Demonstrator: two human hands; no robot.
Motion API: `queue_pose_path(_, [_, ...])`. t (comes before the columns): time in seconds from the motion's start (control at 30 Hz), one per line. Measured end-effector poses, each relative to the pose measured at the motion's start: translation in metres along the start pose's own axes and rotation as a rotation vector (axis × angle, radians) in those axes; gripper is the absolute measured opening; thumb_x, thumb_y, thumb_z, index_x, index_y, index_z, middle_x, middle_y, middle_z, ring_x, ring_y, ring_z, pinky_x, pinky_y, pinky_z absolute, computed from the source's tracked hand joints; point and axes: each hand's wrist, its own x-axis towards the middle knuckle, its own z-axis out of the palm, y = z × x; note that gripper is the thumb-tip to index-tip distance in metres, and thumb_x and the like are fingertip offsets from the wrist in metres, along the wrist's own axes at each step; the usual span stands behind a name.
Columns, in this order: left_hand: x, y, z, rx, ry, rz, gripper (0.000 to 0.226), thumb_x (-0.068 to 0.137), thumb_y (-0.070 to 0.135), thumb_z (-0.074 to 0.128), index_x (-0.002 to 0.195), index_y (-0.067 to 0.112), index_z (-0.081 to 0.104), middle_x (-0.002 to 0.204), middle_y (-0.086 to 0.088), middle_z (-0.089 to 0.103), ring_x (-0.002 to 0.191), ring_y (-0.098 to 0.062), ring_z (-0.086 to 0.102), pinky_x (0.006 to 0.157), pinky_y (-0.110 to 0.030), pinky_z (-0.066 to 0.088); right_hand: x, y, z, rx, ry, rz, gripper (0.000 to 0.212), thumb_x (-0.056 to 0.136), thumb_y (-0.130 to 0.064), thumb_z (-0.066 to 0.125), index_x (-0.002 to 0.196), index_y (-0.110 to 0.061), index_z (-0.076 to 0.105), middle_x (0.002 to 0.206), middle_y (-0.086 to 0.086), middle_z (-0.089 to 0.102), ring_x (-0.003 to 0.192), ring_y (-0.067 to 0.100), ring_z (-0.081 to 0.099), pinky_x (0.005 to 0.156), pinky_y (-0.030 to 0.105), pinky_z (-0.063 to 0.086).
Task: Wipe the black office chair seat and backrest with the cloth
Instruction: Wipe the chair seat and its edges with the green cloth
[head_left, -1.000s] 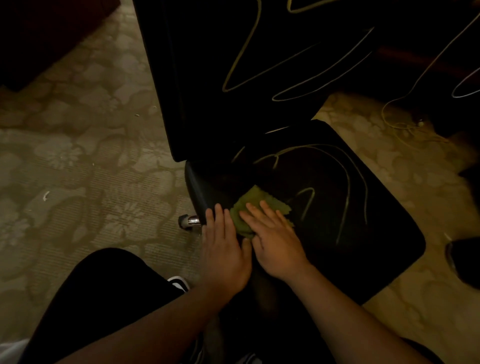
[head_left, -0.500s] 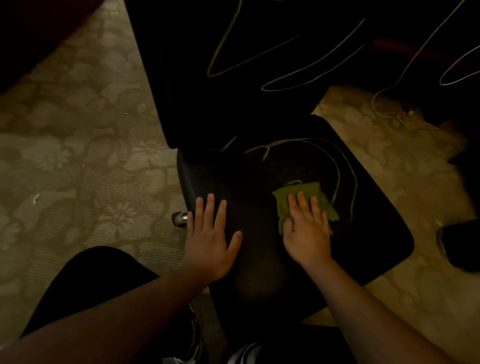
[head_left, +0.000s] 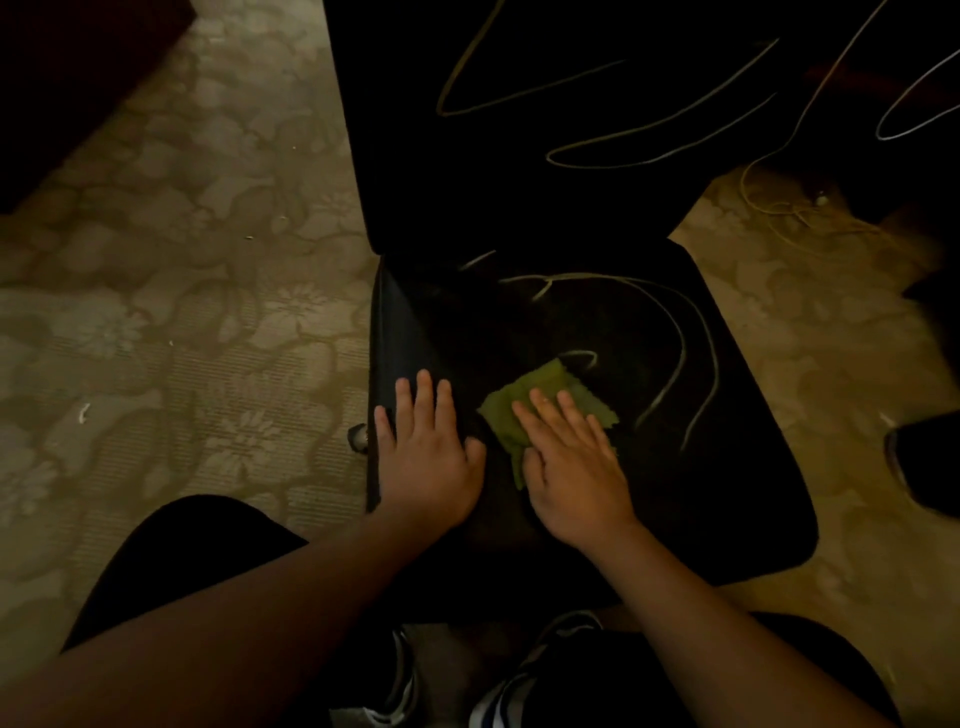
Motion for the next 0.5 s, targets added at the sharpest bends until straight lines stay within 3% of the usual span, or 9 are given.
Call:
queue_pose_path(0.3, [-0.024,0.022,0.022,0.098,-0.010,-0.040,0.083,0.099,0.061,0.019,0.162,0.015,-0.008,0.170,-0.010,-0.020,0.153,-0.029,-0.030,0.121,-0.060,-0.015,0.010,0.074,-0.025,-0.020,0.047,0.423,0.060,0.102,-0.044,0.025,0.159,-0.033,0.011,0.169,-0.006,0.007,0.155,0.020,-0.001,0.124,0.050,0.009])
queue_pose_path(0.4, [-0.021,0.016,0.020,0.088,-0.023,-0.030,0.083,0.099,0.065,0.015,0.162,0.018,-0.011,0.169,-0.007,-0.023,0.151,-0.026,-0.033,0.121,-0.059,-0.017,0.007,0.058,-0.022,-0.034,0.032,0.387,0.061,0.102,-0.041,0.025,0.160,-0.030,0.010,0.169,-0.004,0.006,0.155,0.023,-0.003,0.124,0.051,0.005])
queue_pose_path(0.5, [-0.017,0.009,0.015,0.072,-0.007,-0.010,0.080,0.100,0.065,0.013,0.163,0.019,-0.006,0.171,-0.005,-0.020,0.152,-0.023,-0.030,0.122,-0.056,-0.018,-0.004,0.022,-0.011,-0.058,0.001,0.196,0.060,0.101,-0.037,0.030,0.159,-0.030,0.015,0.168,-0.003,0.010,0.155,0.026,0.000,0.123,0.052,0.008])
